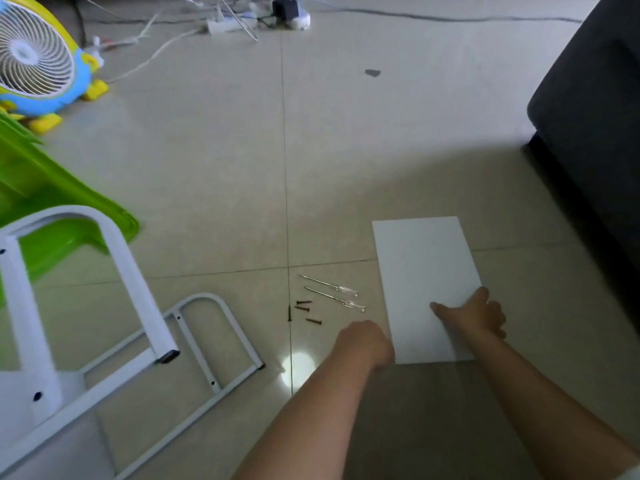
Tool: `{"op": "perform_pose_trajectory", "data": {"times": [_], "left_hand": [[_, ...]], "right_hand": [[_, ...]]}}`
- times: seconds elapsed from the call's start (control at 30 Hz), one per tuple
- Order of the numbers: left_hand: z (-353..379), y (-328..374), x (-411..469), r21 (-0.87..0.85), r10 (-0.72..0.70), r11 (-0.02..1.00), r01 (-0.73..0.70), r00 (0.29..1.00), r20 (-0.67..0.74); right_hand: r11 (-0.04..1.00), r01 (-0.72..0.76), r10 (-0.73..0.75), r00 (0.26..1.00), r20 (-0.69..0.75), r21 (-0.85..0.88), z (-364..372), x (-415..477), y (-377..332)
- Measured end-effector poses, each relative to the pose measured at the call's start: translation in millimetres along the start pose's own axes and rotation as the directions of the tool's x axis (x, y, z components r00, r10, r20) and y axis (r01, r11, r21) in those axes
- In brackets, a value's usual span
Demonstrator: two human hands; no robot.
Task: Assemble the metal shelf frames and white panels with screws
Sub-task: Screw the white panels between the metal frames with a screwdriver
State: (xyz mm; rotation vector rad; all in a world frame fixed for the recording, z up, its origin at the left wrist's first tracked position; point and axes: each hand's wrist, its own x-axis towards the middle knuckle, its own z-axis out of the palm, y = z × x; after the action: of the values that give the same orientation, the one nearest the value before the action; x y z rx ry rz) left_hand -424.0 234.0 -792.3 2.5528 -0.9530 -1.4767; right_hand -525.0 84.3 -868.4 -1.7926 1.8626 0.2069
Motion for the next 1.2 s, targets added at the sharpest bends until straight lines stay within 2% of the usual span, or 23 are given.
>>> {"op": "perform_pose_trajectory", "data": {"times": [0.13, 0.3, 0.4, 0.5, 0.57, 0.67, 0.77, 0.97, 1.07, 1.2], "left_hand": [[39, -3, 17, -0.245, -0.047, 0.968, 0.058, 0.998, 0.053], [49, 1, 30, -0.457, -0.108, 0.887, 0.064, 0.992, -0.07], [50, -4, 33, -0.478, -0.152, 0.875, 0.081, 0.982, -0.111], [49, -14, 35, -0.48, -0.213, 0.869, 0.12, 0.967, -0.143], [45, -19, 34, -0.49, -0.2, 0.863, 0.12, 0.973, -0.115], [33, -23, 28, -0.477, -0.134, 0.875, 0.082, 0.988, -0.075], [13, -30, 23, -0.438, -0.098, 0.899, 0.012, 0.98, -0.174], [-53, -27, -2, -0.443, -0.057, 0.88, -0.17, 0.889, -0.454], [-97, -17, -22, -0.369, -0.007, 0.89, -0.269, 0.801, -0.599], [-165, -12, -45, -0.317, -0.06, 0.911, -0.263, 0.677, -0.734]], "right_hand": [[0.999, 0.028, -0.029, 0.999, -0.039, -0.028, 4, 1, 2], [0.997, 0.067, -0.066, 0.997, -0.038, 0.029, 10, -1, 1], [0.989, -0.004, 0.012, 0.998, -0.054, 0.145, 9, -1, 0], [0.955, -0.039, 0.037, 0.999, 0.012, 0.293, 6, 3, 5], [0.926, 0.023, -0.041, 0.998, 0.04, 0.377, -1, 2, 5], [0.868, 0.113, -0.125, 0.992, -0.009, 0.483, -17, -3, -4], [0.844, 0.212, -0.189, 0.977, -0.096, 0.493, -34, -14, -12], [0.697, 0.465, -0.35, 0.885, -0.307, 0.546, -70, -44, -28], [0.648, 0.541, -0.396, 0.841, -0.369, 0.536, -82, -61, -47], [0.523, 0.588, -0.469, 0.803, -0.368, 0.617, -89, -88, -66]]}}
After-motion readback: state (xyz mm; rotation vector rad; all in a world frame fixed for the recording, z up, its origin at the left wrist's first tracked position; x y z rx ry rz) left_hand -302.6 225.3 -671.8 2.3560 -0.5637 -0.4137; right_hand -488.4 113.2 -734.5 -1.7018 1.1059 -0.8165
